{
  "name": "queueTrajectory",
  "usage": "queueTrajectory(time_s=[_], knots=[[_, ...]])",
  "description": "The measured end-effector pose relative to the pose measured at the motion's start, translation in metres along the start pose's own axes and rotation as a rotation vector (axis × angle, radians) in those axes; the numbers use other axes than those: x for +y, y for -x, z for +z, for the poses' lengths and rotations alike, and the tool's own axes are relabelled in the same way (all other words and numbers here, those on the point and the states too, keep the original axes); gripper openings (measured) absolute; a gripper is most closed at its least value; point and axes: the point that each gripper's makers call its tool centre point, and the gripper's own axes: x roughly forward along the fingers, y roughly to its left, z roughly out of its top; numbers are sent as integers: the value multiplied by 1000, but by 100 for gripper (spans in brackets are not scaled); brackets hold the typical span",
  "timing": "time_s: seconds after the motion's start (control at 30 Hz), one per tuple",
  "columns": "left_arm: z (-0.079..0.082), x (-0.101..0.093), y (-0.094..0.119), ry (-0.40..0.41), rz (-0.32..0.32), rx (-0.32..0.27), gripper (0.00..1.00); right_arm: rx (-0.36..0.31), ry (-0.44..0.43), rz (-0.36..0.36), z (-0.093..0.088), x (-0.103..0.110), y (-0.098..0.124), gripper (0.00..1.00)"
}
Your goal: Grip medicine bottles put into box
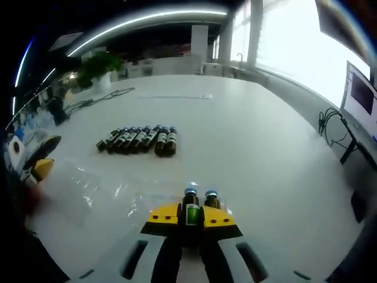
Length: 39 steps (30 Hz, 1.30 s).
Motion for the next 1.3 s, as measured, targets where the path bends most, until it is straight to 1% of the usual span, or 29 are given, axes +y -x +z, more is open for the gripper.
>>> queueTrajectory(time_s=[0.07, 0.3, 0.4, 0.73, 1.3], knots=[[0, 0, 0, 0, 0, 1, 37, -16, -5, 1, 3, 0, 2, 8], [0, 0, 0, -1, 0, 2, 37, -42, -14, 5, 11, -4, 7, 6], [-1, 0, 0, -1, 0, 2, 37, -36, -15, 21, 7, -4, 9, 3], [-1, 0, -1, -8, 3, 5, 37, -22, -6, 29, 2, -1, 7, 1], [-2, 0, -1, -13, 5, 7, 37, -32, -10, 36, 1, 0, 6, 2]])
